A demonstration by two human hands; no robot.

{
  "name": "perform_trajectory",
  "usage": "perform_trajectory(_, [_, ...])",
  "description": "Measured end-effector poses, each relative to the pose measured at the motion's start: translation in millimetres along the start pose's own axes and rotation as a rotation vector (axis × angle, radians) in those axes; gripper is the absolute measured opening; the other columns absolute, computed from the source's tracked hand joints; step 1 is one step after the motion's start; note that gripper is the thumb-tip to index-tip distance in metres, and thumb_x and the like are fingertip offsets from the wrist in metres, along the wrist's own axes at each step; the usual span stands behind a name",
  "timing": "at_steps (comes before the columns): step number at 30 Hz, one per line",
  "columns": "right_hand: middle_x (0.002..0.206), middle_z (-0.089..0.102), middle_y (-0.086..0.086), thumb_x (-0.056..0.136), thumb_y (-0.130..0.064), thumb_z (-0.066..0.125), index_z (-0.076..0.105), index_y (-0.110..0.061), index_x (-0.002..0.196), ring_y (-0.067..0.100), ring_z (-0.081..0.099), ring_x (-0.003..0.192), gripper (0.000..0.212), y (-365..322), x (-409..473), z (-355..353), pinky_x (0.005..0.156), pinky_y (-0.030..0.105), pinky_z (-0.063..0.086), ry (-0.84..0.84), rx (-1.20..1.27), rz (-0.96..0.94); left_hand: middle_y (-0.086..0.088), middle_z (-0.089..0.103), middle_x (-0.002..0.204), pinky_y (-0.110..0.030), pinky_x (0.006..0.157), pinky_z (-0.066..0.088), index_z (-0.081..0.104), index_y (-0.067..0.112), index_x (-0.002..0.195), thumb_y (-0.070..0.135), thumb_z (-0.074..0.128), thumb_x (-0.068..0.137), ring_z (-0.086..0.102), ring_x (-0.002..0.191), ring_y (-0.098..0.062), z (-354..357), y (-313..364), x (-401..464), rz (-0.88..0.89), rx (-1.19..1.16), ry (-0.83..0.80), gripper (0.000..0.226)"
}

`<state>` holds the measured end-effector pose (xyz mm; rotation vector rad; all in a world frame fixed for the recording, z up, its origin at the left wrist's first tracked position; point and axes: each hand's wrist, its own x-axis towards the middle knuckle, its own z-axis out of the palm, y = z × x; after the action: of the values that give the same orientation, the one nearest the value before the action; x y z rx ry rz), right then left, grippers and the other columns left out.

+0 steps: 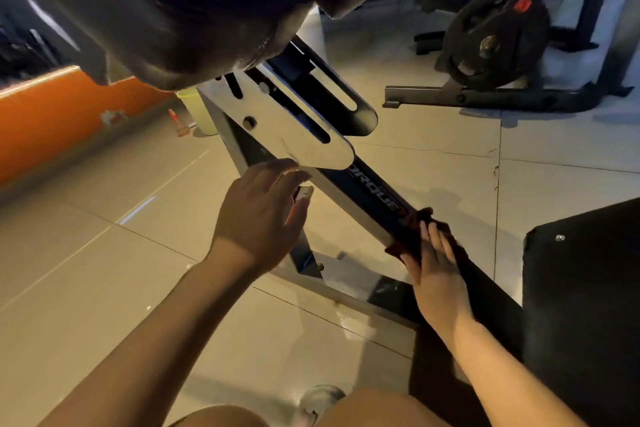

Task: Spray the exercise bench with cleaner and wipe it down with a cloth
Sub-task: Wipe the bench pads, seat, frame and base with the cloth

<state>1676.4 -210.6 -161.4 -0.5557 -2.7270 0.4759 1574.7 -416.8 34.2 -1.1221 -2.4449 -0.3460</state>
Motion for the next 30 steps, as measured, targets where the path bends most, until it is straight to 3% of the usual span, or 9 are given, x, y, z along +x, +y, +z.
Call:
perform_trajectory(1, [0.159,0.001,0.025,0.106,-0.025,0.032,0.008,-0.005,0.152,0.033,0.001,0.149,0.055,11,-15,-2,0.121,0.044,0.014,-0.106,0.079,0.171,-0.010,0.063,0.125,-0.047,0.093,0.047,0.067,0.013,0.117,0.032,0.048,0.090,0.057,0.117,-0.034,-5,4,-3,0.005,-0.010,-0.022,0.037])
perform_trajectory(3, [0.161,0.016,0.017,0.105,-0.031,0.035,0.016,-0.010,0.154,0.028,0.018,0.148,0.057,26,-36,-15,0.117,0.038,0.024,-0.153,0.266,0.446,-0.008,0.059,0.131,-0.044,0.096,0.045,0.064,0.015,0.122,0.033,0.049,0.094,0.054,0.121,-0.031,-12,10,-6,0.022,-0.019,-0.051,0.036])
perform_trajectory(6, [0.145,0.046,0.018,0.104,-0.030,0.038,0.041,-0.007,0.144,0.032,0.043,0.134,0.046,24,-47,-44,0.107,0.039,0.037,-0.213,0.481,0.531,-0.006,0.058,0.132,-0.040,0.093,0.046,0.062,0.018,0.126,0.038,0.048,0.094,0.056,0.117,-0.029,-26,22,-12,0.050,-0.031,-0.062,0.039])
perform_trajectory(8, [0.144,0.047,0.015,0.104,-0.032,0.038,0.038,-0.010,0.147,0.031,0.041,0.136,0.048,4,-48,-66,0.108,0.036,0.034,-0.190,0.680,0.535,-0.003,0.059,0.131,-0.039,0.091,0.047,0.061,0.020,0.126,0.043,0.045,0.093,0.058,0.114,-0.027,-40,34,-20,0.072,-0.081,-0.051,0.043])
perform_trajectory(11, [0.145,0.046,0.010,0.103,-0.040,0.036,0.030,-0.014,0.151,0.029,0.041,0.135,0.054,-43,-47,-101,0.108,0.038,0.035,-0.114,0.921,0.505,0.006,0.052,0.140,-0.034,0.099,0.044,0.056,0.028,0.131,0.040,0.051,0.097,0.051,0.123,-0.017,-60,52,-37,-0.041,-0.220,-0.088,0.037])
perform_trajectory(16, [0.122,0.055,-0.002,0.101,-0.046,0.036,0.044,-0.025,0.139,0.021,0.050,0.123,0.044,-127,-53,-172,0.100,0.032,0.037,-0.036,1.185,0.288,0.011,0.052,0.137,-0.030,0.096,0.043,0.045,0.036,0.137,0.043,0.053,0.095,0.051,0.116,-0.007,-90,73,-57,-0.187,-0.553,-0.067,0.044])
perform_trajectory(21, [0.104,0.067,-0.012,0.083,-0.059,0.036,0.058,-0.040,0.102,0.010,0.061,0.105,0.034,-176,-82,-220,0.101,0.034,0.044,-0.108,1.319,0.082,0.023,0.056,0.122,-0.029,0.097,0.047,0.046,0.046,0.128,0.049,0.056,0.089,0.055,0.114,-0.001,-114,89,-72,-0.158,-0.979,-0.107,0.040])
perform_trajectory(26, [0.120,0.067,-0.006,0.085,-0.065,0.027,0.053,-0.043,0.130,0.011,0.062,0.115,0.057,-201,-99,-241,0.102,0.035,0.049,-0.180,1.428,-0.074,0.014,0.059,0.123,-0.031,0.097,0.049,0.051,0.041,0.128,0.038,0.055,0.093,0.056,0.115,-0.004,-127,102,-82,-0.205,-1.218,0.073,0.035])
perform_trajectory(30, [0.121,0.065,-0.006,0.102,-0.051,0.023,0.054,-0.042,0.129,0.011,0.062,0.114,0.042,-213,-105,-247,0.096,0.029,0.051,-0.168,1.410,-0.068,0.019,0.062,0.111,-0.015,0.084,0.050,0.054,0.049,0.107,0.023,0.050,0.099,0.059,0.101,0.008,-138,109,-93,-0.259,-1.334,0.162,0.027])
